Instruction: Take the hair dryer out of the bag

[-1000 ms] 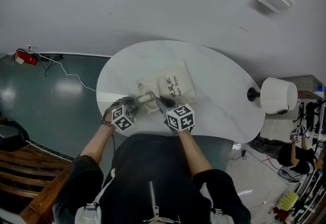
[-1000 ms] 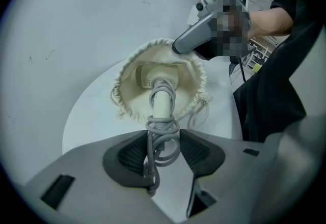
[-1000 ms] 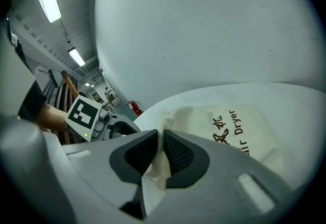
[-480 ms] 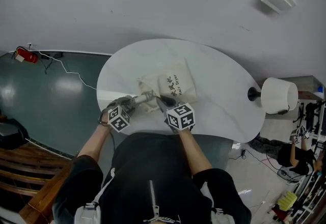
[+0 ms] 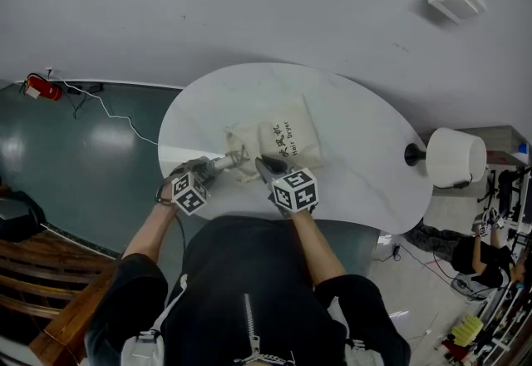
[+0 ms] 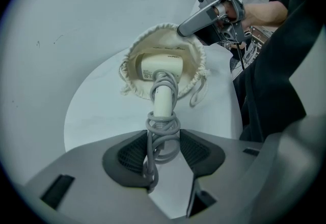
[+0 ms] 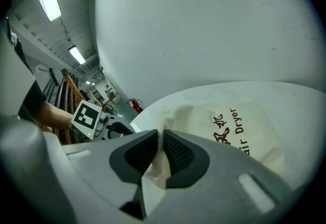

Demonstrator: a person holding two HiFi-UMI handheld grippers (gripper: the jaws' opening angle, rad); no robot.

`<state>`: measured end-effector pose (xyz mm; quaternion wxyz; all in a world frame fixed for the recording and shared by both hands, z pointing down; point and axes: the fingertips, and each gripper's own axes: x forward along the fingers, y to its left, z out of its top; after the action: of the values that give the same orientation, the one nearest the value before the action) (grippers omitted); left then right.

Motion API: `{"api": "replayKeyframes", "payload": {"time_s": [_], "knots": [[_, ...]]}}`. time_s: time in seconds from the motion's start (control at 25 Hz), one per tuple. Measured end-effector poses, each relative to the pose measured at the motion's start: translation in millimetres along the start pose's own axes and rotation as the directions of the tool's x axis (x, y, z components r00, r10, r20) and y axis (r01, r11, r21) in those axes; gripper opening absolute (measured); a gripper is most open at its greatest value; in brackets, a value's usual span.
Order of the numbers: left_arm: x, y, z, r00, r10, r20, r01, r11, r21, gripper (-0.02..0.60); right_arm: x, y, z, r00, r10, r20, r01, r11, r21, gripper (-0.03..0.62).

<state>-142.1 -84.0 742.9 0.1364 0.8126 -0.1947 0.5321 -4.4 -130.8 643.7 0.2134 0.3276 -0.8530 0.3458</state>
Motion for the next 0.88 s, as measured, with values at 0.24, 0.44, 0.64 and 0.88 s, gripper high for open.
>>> {"api": "replayKeyframes", "payload": {"time_s": [0.24,0.44,0.64,0.88], "knots": [[6,0,-7,1.0,-0.005,-0.016,0.005,1.0,-0.009,0.204,0,0,-1,1.0,0.002,-0.002,-0.002,1.0,0.003,0.04],[8,0,-10,1.0,-0.017,-0.006,0.017,1.0,-0.016,0.204,1,0,-3,1.0,0.003,0.0,-0.003,1.0,0.007,0.04],[-1,1,-5,1.0,-0.015,0.019,0.016,0.999,-0.033,0.204,0,0,-4,1.0,0.004,0.004,-0.005,1.0,0.01,0.04],[-15,4,8,1.0,-0.021,0.022,0.021,0.999,-0.024,0.204,1,0,-3,1.0,0.006,0.011,-0.006,1.0,0.014,0.04]]}}
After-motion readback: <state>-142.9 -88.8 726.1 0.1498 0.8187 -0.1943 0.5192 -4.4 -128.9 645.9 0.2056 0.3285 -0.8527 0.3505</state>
